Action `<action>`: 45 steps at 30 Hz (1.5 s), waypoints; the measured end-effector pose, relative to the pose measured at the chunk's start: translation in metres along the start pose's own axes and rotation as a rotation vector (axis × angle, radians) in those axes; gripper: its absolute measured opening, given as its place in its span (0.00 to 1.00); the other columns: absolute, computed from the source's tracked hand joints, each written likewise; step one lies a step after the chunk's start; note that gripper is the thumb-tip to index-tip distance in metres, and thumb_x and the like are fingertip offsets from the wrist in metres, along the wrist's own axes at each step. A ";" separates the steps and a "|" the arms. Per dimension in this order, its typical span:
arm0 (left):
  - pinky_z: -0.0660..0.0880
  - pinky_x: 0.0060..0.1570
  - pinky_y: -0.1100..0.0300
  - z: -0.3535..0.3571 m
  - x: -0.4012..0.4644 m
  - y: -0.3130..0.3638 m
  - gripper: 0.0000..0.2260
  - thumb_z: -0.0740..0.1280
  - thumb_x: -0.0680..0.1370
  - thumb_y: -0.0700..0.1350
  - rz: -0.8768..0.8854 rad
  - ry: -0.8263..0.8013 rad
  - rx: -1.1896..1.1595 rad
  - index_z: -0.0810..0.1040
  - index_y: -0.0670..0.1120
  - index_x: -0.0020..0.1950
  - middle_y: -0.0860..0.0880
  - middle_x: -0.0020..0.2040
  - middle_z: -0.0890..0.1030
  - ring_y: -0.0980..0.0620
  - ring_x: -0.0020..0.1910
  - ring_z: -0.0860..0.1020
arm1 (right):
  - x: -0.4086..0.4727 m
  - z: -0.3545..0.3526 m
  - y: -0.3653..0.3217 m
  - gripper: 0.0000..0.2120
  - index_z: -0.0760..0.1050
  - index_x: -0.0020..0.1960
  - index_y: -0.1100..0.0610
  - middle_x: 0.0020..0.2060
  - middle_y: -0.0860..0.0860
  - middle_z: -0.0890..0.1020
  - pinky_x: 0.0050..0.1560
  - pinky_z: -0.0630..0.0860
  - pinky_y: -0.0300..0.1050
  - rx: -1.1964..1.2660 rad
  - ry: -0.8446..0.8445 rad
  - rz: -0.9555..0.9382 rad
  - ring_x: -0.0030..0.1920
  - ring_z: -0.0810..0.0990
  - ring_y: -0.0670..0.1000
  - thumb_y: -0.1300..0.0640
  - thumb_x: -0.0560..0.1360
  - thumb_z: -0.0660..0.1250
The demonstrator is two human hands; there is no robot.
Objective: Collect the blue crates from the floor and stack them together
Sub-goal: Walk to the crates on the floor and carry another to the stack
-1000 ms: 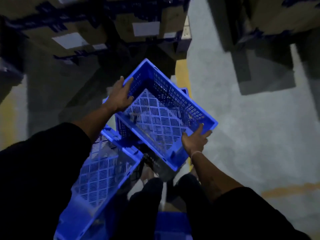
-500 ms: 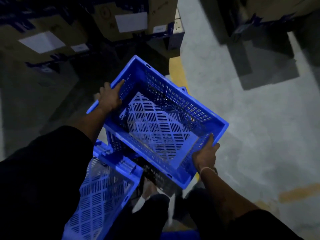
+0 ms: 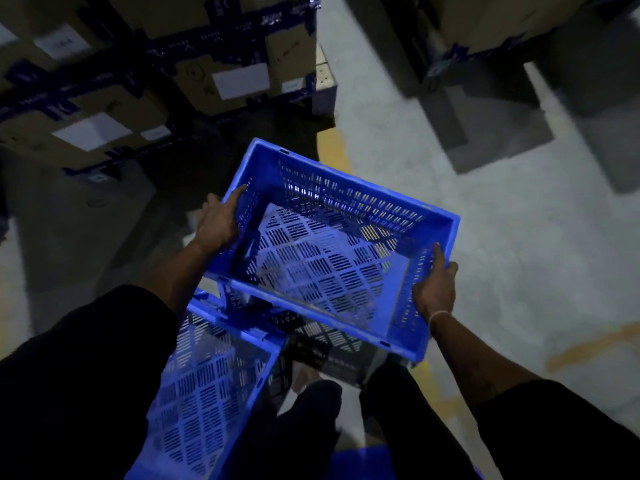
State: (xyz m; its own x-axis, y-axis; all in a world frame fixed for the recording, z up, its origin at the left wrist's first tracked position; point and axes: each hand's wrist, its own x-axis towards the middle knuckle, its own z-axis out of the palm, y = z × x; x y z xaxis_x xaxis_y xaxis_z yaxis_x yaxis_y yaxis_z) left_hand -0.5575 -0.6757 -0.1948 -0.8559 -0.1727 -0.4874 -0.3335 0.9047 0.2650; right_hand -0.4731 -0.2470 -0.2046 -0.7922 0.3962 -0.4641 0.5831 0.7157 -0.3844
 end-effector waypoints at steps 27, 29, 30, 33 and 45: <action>0.73 0.59 0.41 -0.153 -0.209 0.384 0.36 0.63 0.77 0.32 0.745 -0.020 0.121 0.52 0.41 0.83 0.29 0.70 0.64 0.28 0.58 0.74 | -0.099 -0.443 0.176 0.34 0.62 0.79 0.51 0.63 0.62 0.69 0.49 0.76 0.59 0.137 0.302 0.072 0.51 0.77 0.68 0.67 0.75 0.61; 0.73 0.61 0.41 -0.150 -0.213 0.424 0.34 0.59 0.77 0.38 0.802 -0.024 0.137 0.53 0.40 0.83 0.29 0.71 0.64 0.28 0.60 0.73 | -0.096 -0.466 0.201 0.33 0.61 0.80 0.51 0.64 0.62 0.69 0.48 0.75 0.58 0.110 0.319 0.069 0.52 0.77 0.67 0.65 0.76 0.62; 0.73 0.61 0.40 -0.149 -0.215 0.446 0.34 0.58 0.77 0.39 0.830 -0.028 0.135 0.53 0.40 0.83 0.30 0.72 0.63 0.28 0.61 0.73 | -0.094 -0.477 0.215 0.33 0.60 0.80 0.51 0.64 0.61 0.70 0.48 0.75 0.58 0.097 0.333 0.078 0.52 0.77 0.67 0.64 0.77 0.62; 0.75 0.57 0.41 -0.140 -0.224 0.506 0.33 0.61 0.78 0.39 0.835 -0.043 0.127 0.53 0.45 0.83 0.34 0.76 0.61 0.30 0.63 0.74 | -0.092 -0.504 0.252 0.33 0.59 0.81 0.50 0.63 0.60 0.70 0.48 0.75 0.58 0.107 0.362 0.111 0.52 0.77 0.67 0.63 0.77 0.62; 0.78 0.39 0.41 -0.097 -0.210 0.703 0.32 0.65 0.79 0.35 1.075 -0.089 0.236 0.59 0.42 0.82 0.32 0.73 0.67 0.29 0.48 0.79 | -0.063 -0.592 0.360 0.32 0.59 0.81 0.51 0.63 0.61 0.70 0.46 0.76 0.58 0.230 0.508 0.253 0.49 0.77 0.67 0.65 0.79 0.60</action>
State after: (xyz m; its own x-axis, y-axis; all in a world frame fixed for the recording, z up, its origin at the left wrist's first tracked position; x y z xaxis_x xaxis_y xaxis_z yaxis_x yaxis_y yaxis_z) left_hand -0.6505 -0.0406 0.1745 -0.6197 0.7684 -0.1594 0.6593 0.6200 0.4254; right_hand -0.3204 0.3263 0.1590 -0.5781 0.8028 -0.1464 0.7430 0.4437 -0.5010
